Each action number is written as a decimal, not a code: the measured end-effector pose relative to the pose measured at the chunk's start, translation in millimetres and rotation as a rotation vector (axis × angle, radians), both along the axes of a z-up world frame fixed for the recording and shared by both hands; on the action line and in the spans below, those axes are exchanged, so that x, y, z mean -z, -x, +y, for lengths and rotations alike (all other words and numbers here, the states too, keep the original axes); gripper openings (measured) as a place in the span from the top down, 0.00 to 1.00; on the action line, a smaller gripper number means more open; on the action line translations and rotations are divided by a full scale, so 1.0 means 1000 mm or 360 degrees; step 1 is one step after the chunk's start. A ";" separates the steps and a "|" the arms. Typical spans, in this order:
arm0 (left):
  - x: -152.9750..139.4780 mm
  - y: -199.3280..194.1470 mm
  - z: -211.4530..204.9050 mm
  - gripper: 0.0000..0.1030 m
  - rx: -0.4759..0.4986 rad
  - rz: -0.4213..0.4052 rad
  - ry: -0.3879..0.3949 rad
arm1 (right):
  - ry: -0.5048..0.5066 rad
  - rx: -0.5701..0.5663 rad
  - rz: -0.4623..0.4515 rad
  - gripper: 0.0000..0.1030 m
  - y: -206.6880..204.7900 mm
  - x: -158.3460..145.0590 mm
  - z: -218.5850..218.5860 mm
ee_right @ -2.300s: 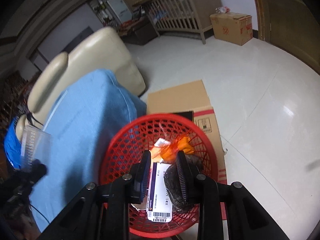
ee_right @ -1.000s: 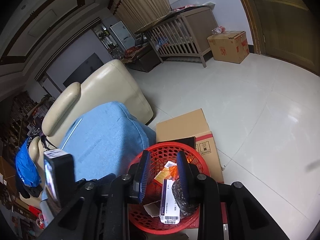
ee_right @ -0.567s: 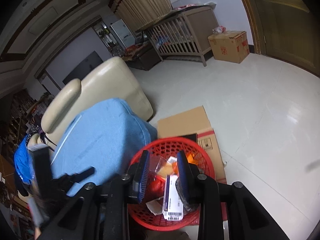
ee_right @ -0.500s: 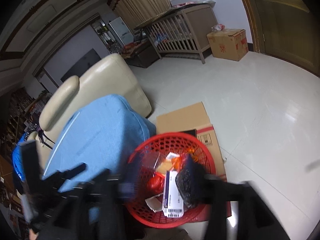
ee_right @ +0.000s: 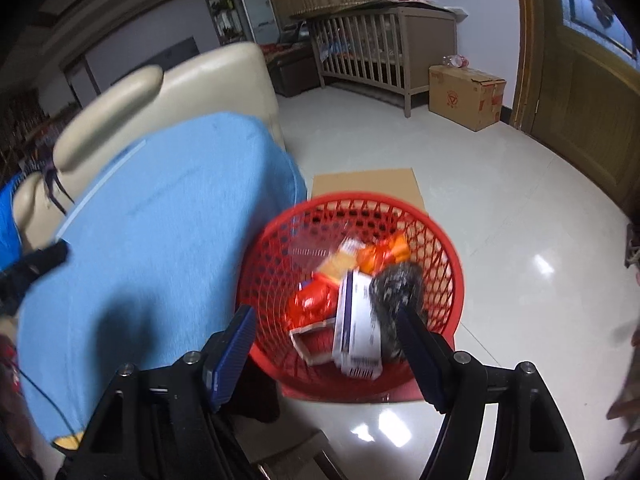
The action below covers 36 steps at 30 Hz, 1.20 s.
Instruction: Collect trash
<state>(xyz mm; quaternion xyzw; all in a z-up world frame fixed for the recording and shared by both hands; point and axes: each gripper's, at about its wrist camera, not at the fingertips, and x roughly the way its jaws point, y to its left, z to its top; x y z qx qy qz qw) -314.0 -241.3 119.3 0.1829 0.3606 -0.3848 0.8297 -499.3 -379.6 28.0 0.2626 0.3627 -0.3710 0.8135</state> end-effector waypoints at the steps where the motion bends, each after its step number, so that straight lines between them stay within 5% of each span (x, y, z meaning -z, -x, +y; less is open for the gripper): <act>1: 0.001 -0.002 0.006 0.25 -0.0021 -0.0002 0.0002 | 0.0011 -0.0006 0.0028 0.27 -0.003 0.003 0.005; 7: 0.007 -0.019 0.032 0.25 -0.0106 0.0095 0.0057 | 0.0068 -0.0043 0.0083 0.27 -0.019 0.000 0.020; 16: 0.004 -0.018 0.040 0.24 -0.0112 0.0087 0.0101 | 0.0102 -0.0028 0.0058 0.27 -0.022 -0.010 0.022; 20: 0.002 -0.017 0.041 0.15 -0.0138 0.0048 0.0095 | 0.0095 -0.0022 0.0044 0.27 -0.021 -0.009 0.022; 36: 0.004 -0.024 0.046 0.15 -0.0146 0.0098 0.0146 | 0.0097 -0.0047 0.0005 0.27 -0.022 -0.014 0.022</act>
